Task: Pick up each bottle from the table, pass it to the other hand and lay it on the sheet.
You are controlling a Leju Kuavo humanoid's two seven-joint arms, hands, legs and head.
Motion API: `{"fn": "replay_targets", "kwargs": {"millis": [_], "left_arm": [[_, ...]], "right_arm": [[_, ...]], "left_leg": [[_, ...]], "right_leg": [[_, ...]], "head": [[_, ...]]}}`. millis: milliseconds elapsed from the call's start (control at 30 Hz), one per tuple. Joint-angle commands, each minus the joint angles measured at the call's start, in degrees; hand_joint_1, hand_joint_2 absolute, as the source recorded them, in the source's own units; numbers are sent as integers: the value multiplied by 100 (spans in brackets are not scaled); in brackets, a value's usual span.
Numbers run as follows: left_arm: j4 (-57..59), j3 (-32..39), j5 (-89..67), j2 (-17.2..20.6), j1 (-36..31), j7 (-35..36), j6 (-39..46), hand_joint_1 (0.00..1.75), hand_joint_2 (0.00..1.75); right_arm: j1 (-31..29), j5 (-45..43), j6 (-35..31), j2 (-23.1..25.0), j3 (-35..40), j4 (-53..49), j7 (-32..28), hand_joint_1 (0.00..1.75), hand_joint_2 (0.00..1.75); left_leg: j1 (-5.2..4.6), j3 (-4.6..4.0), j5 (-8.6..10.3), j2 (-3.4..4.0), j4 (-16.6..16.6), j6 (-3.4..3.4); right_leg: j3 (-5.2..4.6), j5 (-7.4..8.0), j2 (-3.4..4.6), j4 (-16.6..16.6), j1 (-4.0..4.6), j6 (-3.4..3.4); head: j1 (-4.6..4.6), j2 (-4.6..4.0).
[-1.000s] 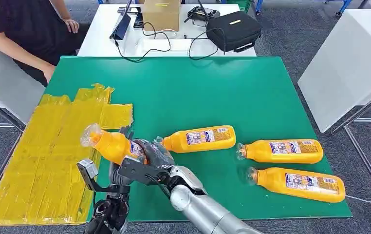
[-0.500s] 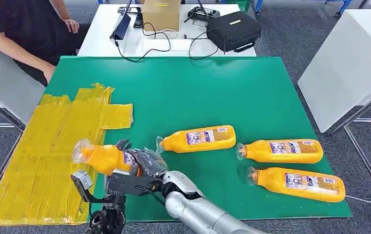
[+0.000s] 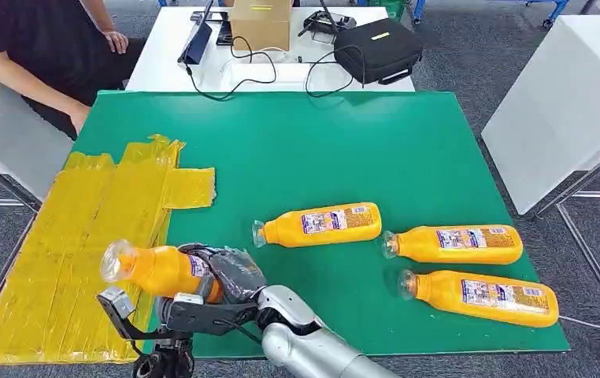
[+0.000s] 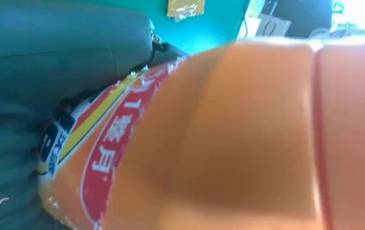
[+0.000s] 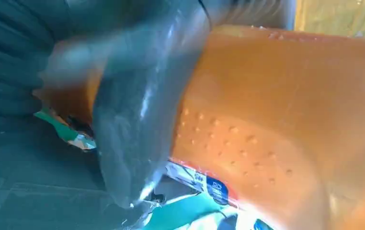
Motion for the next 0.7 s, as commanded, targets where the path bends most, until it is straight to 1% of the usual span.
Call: {"fn": "replay_targets", "kwargs": {"millis": [33,67,133,200,233,333,400,433,500,533,567,600,633,700], "left_arm": [[-217,830,-28,-226,-342,88,-99,175,175],[-284,883,-41,-254,-330,113,-132,175,175],[-285,973,-59,-302,-412,190,-181,175,175],[-296,975,-65,-330,-445,205,-182,175,175],[-322,968,-68,-340,-435,216,-186,175,175],[-376,960,-73,-357,-404,222,-187,175,175],[-383,956,-79,-356,-395,224,-186,175,175],[-383,956,-79,-356,-395,224,-186,175,175],[-369,1037,-80,-344,-380,225,-147,175,175],[-356,1071,-76,-337,-380,225,-134,175,175],[-335,1101,-67,-326,-382,223,-121,175,175],[-324,1119,-60,-326,-387,218,-107,175,175],[-381,1223,-173,-354,-383,164,22,175,175],[-518,1331,-302,-380,-357,128,139,175,175]], "right_arm": [[675,1358,-193,-105,-1735,-975,-310,0,0],[828,1581,-57,-151,-2015,-1340,-345,0,0],[1141,1874,128,-251,-2563,-2148,-314,0,0],[1236,1982,259,-291,-2711,-2457,-265,0,0],[1365,1991,253,-288,-2831,-2660,-254,0,0],[1474,2075,351,-302,-2884,-2837,-233,0,0],[1503,2103,371,-281,-2903,-2846,-237,0,0],[1503,2103,371,-281,-2903,-2846,-237,0,0],[1622,2247,383,-232,-3002,-2922,-280,0,0],[1658,2267,397,-226,-3033,-2951,-288,0,0],[1704,2287,389,-236,-3051,-3019,-290,0,0],[1746,2295,384,-237,-3073,-3080,-293,0,0],[1871,2349,467,-240,-3145,-3310,-342,0,0],[1989,2323,628,-264,-3207,-3560,-435,0,0]], "left_leg": [[1,18,-1,-29,-2,8],[2,24,-5,-28,1,11],[5,-1,1,-22,2,5],[-1,22,-6,-42,1,12],[2,3,0,-25,0,6],[-1,10,0,-32,-6,7],[-3,27,-6,-27,-8,8],[-1,13,-3,-18,-5,4],[1,19,-6,-41,-4,8],[-2,23,-5,-41,-7,8],[-1,15,-4,-25,-6,7],[-2,26,-9,-19,-6,8],[0,14,-4,-15,-6,5],[-2,30,-10,-27,-5,8]], "right_leg": [[29,-10,-32,-2,5,-18],[34,-13,-32,1,7,-23],[11,-5,-25,-2,7,-11],[39,-20,-47,3,4,-24],[18,-6,-31,-1,4,-12],[26,-7,-32,-6,2,-13],[39,-12,-27,-4,2,-20],[22,-7,-23,-3,3,-14],[37,-17,-48,-2,6,-18],[39,-17,-47,-3,3,-18],[27,-10,-35,-5,3,-15],[36,-14,-30,-4,3,-17],[23,-6,-21,-6,3,-12],[42,-18,-38,-3,3,-21]], "head": [[7,0],[2,0],[7,0],[9,0],[4,0],[11,0],[-4,0],[2,0],[4,0],[2,0],[7,0],[2,0],[2,0],[4,0]]}}
